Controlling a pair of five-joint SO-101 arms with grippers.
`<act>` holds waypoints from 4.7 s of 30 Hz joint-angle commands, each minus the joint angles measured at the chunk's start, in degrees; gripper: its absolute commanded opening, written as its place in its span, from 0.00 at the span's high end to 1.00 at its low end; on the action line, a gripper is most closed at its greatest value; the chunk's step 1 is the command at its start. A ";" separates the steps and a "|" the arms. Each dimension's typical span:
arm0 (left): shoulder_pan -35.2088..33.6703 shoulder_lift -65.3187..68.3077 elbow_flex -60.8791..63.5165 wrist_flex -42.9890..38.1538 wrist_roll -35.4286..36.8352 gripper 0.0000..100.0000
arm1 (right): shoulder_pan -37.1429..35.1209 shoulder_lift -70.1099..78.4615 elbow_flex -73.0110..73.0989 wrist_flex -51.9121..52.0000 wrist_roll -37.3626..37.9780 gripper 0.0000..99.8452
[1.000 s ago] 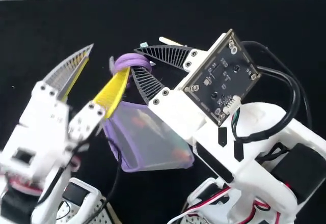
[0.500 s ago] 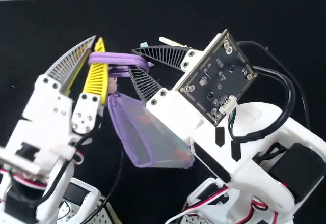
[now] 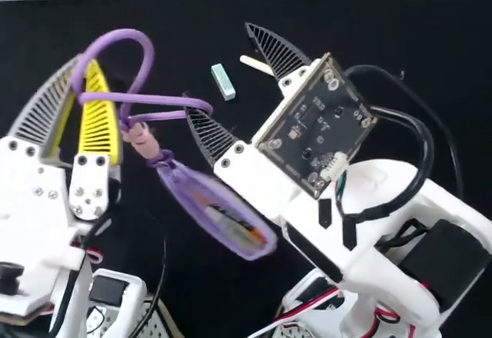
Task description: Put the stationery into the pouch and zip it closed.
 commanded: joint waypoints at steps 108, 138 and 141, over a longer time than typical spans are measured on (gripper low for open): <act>-13.85 20.48 -6.29 -8.79 17.23 0.97 | 43.96 105.63 -50.24 -2.46 46.51 0.98; 17.98 40.53 -25.80 -8.18 4.13 0.97 | 50.64 51.38 -49.36 8.18 6.95 0.99; 17.54 47.91 -33.27 -5.63 4.66 0.97 | 53.36 46.55 -49.27 8.18 6.77 0.99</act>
